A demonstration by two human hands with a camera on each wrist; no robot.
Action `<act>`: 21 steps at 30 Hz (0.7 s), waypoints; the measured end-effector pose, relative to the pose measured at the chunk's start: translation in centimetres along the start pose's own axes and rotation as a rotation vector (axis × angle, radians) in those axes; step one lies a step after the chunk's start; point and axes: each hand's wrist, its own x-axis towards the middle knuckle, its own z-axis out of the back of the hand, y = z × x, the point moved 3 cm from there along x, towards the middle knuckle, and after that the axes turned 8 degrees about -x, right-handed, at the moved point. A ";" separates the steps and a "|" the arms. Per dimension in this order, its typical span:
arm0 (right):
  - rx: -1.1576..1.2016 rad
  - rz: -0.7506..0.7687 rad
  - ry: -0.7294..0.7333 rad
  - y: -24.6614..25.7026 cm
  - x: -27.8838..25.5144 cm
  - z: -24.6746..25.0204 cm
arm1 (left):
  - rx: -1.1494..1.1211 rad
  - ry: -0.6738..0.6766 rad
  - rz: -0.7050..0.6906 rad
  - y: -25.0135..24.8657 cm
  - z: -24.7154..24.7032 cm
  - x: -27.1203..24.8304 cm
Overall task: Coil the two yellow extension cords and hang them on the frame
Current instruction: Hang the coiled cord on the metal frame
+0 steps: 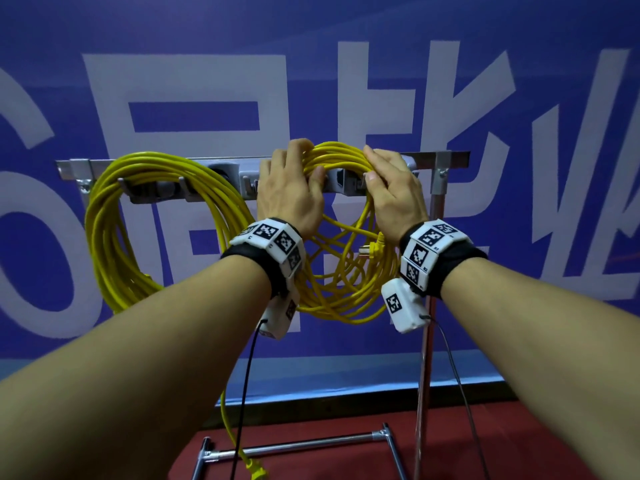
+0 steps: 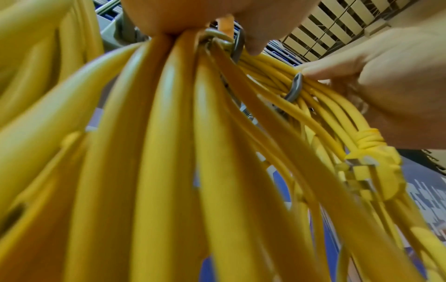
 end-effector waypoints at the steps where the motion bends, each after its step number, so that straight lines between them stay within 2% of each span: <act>1: 0.012 -0.007 -0.018 0.1 -0.1 0.0 | -0.003 -0.002 0.012 -0.1 0.0 0.0; 8: 0.138 -0.102 -0.165 1.1 0.0 -0.8 | 0.013 -0.022 0.160 -1.9 -0.1 0.6; 12: 0.150 -0.073 -0.140 0.3 -0.3 -0.6 | -0.055 -0.024 0.114 -0.9 -0.4 0.3; 15: 0.186 -0.045 -0.168 -0.1 -0.9 -0.9 | -0.139 -0.071 0.085 0.0 -0.6 -0.1; 21: 0.176 -0.061 -0.216 0.0 -1.5 -1.6 | -0.161 -0.107 0.035 0.7 -0.9 -0.8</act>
